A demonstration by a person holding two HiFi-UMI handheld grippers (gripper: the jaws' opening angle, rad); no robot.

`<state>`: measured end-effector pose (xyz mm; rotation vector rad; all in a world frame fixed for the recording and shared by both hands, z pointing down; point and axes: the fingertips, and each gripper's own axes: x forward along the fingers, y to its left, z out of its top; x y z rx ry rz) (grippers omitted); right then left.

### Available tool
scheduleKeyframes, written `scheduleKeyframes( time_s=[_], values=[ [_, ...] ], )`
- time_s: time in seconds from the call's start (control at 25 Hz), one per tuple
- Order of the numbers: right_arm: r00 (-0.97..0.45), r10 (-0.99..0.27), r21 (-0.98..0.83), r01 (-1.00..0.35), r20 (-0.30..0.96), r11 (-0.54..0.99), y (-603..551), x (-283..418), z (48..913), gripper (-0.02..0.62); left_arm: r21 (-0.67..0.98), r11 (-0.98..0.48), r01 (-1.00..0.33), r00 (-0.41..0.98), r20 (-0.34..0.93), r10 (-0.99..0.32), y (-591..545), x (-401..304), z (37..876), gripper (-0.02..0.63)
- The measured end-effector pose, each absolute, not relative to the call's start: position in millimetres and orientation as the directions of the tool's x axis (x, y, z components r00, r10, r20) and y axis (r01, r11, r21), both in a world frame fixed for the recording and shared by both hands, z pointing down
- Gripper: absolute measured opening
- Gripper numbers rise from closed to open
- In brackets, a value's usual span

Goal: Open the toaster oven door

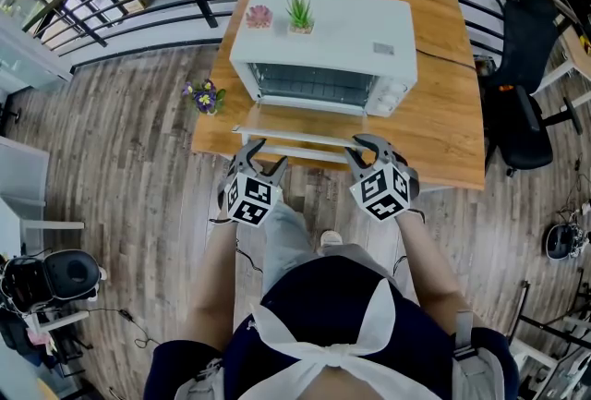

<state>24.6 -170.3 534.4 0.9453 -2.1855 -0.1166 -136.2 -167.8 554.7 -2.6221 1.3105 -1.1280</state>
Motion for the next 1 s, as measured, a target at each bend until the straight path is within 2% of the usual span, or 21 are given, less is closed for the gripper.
scheduleKeyframes(
  time_s=[1.0],
  values=[
    [-0.465, -0.623, 0.334, -0.562, 0.629, 0.757, -160.2, 22.3, 549.9, 0.097, -0.283, -0.659, -0.697, 0.380, 0.633, -0.674, -160.8, -137.6, 572.4, 0.255]
  ],
)
